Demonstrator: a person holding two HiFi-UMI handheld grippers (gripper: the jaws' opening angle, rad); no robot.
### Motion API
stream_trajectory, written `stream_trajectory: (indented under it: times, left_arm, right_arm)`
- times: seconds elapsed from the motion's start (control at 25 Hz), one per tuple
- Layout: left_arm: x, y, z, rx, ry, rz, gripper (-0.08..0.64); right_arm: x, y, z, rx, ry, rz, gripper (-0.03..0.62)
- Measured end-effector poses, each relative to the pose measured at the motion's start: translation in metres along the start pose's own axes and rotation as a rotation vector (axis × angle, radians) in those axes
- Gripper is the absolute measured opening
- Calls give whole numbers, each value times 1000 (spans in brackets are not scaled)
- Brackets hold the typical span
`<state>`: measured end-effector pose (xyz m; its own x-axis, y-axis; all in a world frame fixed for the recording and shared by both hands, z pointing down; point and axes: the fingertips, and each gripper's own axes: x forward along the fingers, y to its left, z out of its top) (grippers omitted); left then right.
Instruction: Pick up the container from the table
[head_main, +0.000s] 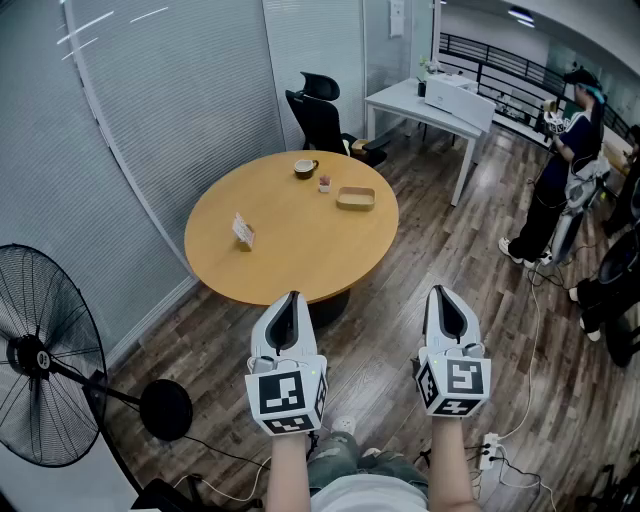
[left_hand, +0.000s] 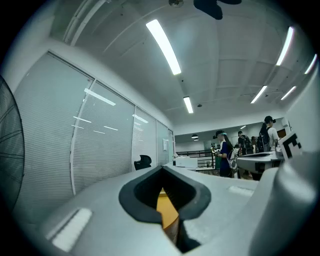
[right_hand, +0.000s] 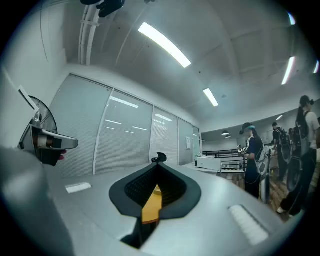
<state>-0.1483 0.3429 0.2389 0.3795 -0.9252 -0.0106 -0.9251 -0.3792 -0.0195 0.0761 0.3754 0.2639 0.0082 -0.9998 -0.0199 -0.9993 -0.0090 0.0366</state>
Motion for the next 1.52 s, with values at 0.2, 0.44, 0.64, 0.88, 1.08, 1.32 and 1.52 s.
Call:
stream_trajectory:
  times: [0.2, 0.44, 0.64, 0.88, 1.08, 1.32, 1.52]
  left_arm:
    - [1, -1, 1, 1, 1, 0, 0]
    - [8, -1, -3, -4, 10, 2, 0]
    - [15, 2, -6, -6, 13, 5, 0]
    - [38, 16, -9, -9, 15, 7, 0]
    - [65, 31, -12, -6, 14, -2, 0]
    - [94, 48, -15, -9, 9, -19, 0]
    - [112, 67, -21, -14, 20, -19, 0]
  right_arm:
    - [0, -3, 1, 2, 0, -5, 21]
    - [4, -8, -2, 1, 5, -6, 21]
    - [11, -12, -8, 2, 19, -13, 21]
    - [35, -11, -10, 17, 8, -6, 42]
    - [65, -2, -12, 18, -1, 25, 206]
    - [95, 9, -13, 26, -11, 41, 348]
    - [113, 12, -19, 40, 5, 27, 406]
